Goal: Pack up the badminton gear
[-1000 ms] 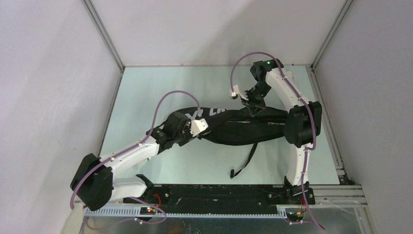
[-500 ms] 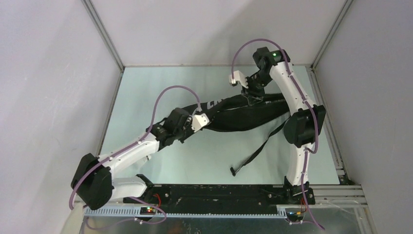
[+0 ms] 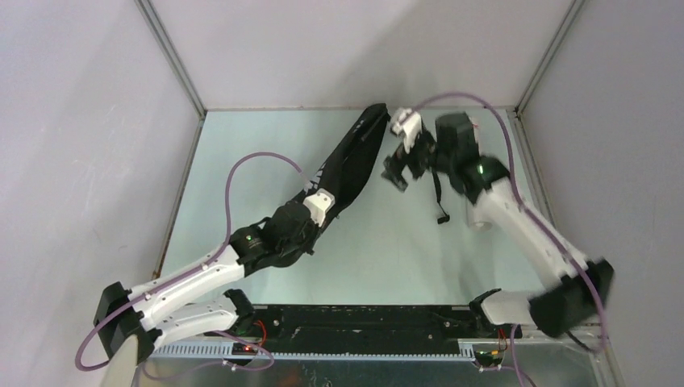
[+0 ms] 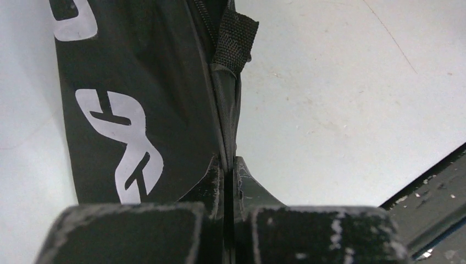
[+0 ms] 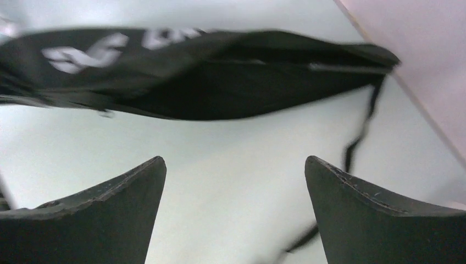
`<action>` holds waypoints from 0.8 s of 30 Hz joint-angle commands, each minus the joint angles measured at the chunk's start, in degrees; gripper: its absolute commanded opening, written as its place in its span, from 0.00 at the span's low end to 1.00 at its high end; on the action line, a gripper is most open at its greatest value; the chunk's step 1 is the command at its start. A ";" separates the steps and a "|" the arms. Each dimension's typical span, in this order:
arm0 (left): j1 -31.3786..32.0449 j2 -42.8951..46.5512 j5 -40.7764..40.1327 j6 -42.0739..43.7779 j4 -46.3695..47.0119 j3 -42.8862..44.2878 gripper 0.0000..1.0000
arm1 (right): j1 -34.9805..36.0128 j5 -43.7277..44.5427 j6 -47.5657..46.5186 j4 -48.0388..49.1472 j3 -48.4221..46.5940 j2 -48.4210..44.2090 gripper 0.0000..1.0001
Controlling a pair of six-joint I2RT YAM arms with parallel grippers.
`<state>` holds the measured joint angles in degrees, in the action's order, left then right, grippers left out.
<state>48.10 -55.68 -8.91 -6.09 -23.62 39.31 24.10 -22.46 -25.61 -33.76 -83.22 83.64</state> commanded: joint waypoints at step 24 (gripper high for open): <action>7.44 12.73 7.62 -18.06 2.50 -4.90 0.00 | 25.42 -1.70 13.88 58.36 51.14 -11.84 0.81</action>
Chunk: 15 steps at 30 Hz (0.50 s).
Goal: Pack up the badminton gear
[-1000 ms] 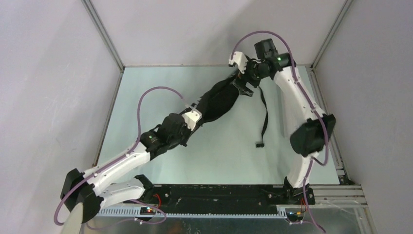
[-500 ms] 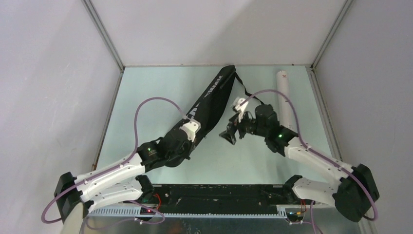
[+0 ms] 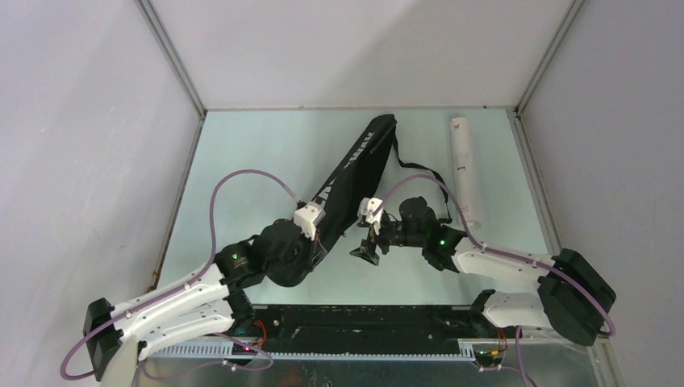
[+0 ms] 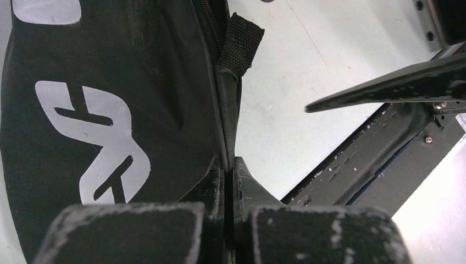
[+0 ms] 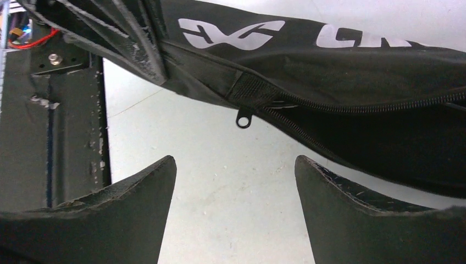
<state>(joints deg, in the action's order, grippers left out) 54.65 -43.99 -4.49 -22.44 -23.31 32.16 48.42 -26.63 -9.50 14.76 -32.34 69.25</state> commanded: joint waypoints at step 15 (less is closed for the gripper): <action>1.67 1.45 4.05 -3.06 1.12 3.30 0.00 | 4.95 8.42 -4.81 18.99 -1.72 11.81 0.64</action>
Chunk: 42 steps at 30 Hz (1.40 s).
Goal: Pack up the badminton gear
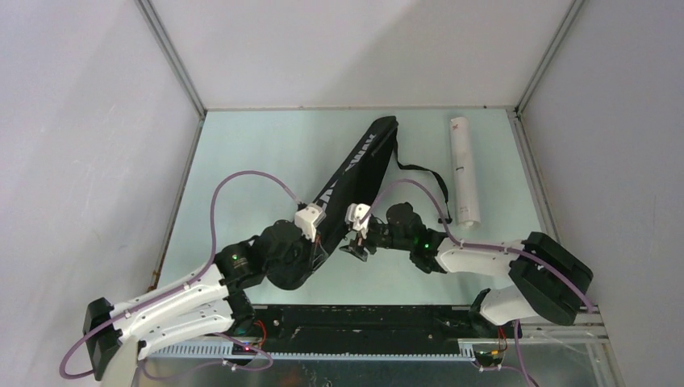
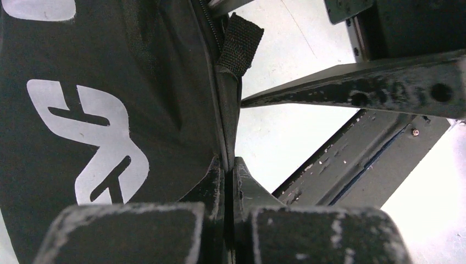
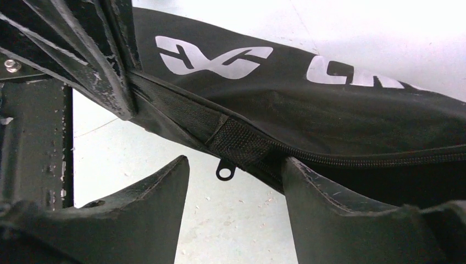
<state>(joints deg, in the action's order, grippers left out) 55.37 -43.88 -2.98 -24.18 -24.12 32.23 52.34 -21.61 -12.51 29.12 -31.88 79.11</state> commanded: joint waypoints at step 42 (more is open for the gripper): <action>1.51 7.23 0.55 -6.16 -12.93 5.78 0.00 | -28.09 5.99 9.88 -31.54 -26.06 13.32 0.00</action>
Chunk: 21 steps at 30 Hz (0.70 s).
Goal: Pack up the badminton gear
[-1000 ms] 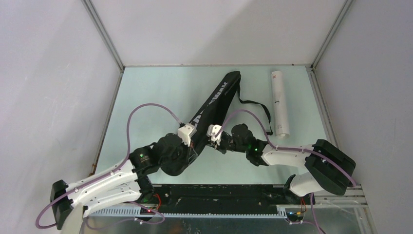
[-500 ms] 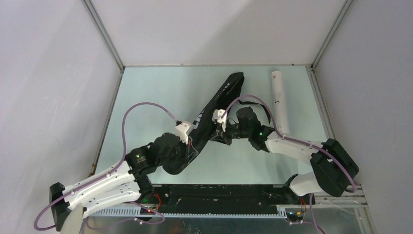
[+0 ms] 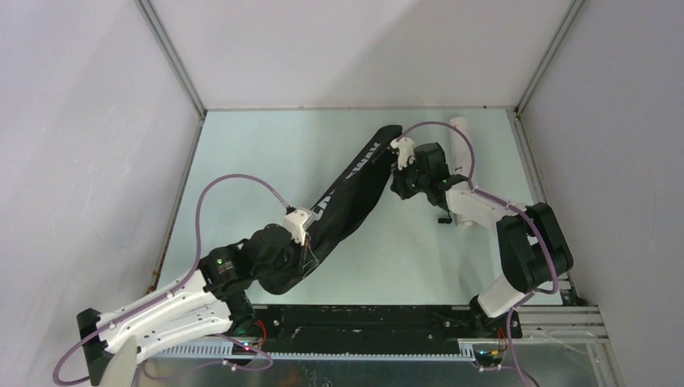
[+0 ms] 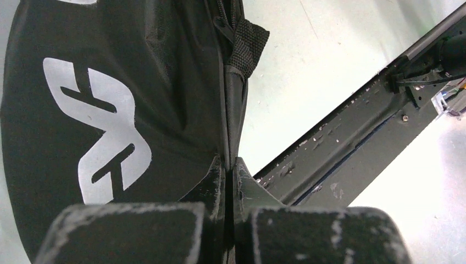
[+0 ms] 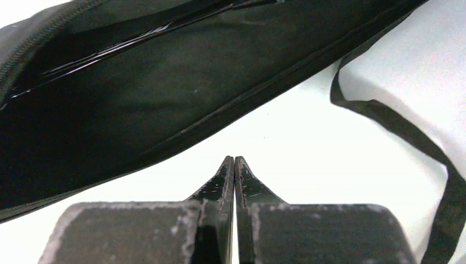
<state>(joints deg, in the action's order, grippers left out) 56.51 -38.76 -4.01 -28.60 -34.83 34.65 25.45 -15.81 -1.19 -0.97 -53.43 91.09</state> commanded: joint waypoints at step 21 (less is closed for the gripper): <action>0.53 1.09 5.49 -2.13 5.25 -0.95 0.00 | 6.78 -43.17 22.06 30.94 11.17 0.43 0.81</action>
<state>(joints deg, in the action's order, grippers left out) 56.53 -37.65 -0.51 -30.00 -32.71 33.32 31.42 -54.35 14.44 22.00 -42.15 87.11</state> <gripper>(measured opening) 0.020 0.807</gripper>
